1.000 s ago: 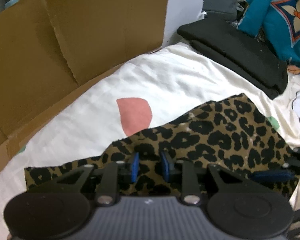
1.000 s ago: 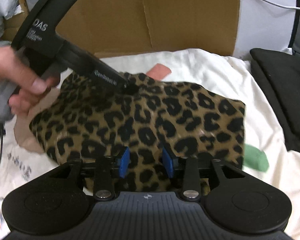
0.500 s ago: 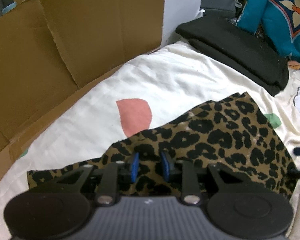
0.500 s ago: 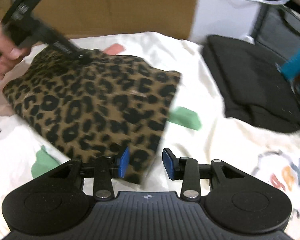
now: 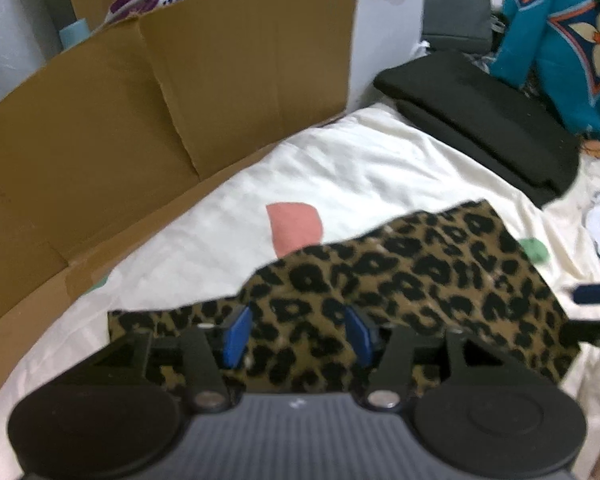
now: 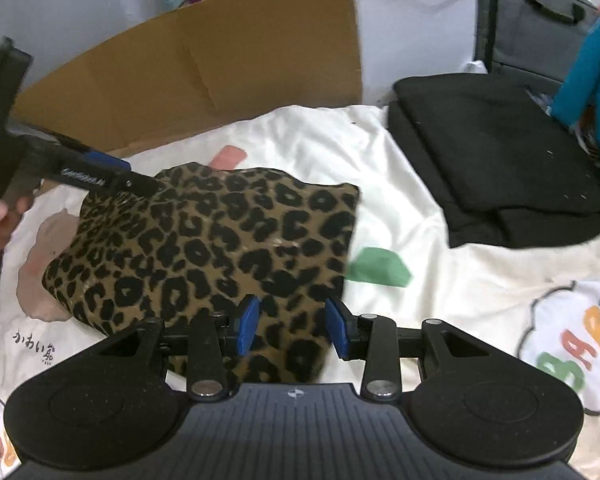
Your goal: Fold clothes
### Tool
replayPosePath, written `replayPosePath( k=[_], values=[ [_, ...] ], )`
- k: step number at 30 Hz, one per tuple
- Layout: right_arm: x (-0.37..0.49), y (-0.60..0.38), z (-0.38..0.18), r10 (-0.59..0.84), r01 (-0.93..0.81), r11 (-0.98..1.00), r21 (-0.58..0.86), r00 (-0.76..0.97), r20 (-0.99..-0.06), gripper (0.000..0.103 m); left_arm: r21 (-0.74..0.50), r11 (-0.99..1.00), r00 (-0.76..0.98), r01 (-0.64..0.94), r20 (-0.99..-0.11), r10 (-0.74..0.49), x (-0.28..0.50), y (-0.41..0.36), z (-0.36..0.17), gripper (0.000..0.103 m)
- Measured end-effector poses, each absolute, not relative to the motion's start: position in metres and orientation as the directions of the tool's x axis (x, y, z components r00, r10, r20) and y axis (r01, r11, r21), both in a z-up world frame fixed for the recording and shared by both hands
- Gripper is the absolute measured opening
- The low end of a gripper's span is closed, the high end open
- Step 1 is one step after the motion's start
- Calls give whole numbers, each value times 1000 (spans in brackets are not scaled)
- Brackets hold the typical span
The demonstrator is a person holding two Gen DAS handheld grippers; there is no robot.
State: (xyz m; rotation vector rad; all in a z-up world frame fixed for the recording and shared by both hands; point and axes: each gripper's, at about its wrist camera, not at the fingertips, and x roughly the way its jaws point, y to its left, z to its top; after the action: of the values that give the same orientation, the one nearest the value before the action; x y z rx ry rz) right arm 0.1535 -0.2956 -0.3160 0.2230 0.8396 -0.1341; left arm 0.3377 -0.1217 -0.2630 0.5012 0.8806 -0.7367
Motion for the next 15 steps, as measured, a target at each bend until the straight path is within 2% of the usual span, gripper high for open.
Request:
replayPosePath(
  k=[3,7,11,15],
  values=[
    [163,-287,-316,-1,186,969,164,666,-746,44,88,625,404,776,-830,-384,315,-118,-259,60],
    [171,-272,-312,44,150,970,193,670,-741,44,91,568,379,818,-827,-414,284,-122,-258,61],
    [171,-260,-315,28,138,978,157,658,-753,44,29,570,332,821,-837,-436,266,-125,-263,61],
    [167,-252,-325,-21,143,986,90,631,-775,43,32,557,322,830,-843,-432,252,-128,-279,57]
  ],
)
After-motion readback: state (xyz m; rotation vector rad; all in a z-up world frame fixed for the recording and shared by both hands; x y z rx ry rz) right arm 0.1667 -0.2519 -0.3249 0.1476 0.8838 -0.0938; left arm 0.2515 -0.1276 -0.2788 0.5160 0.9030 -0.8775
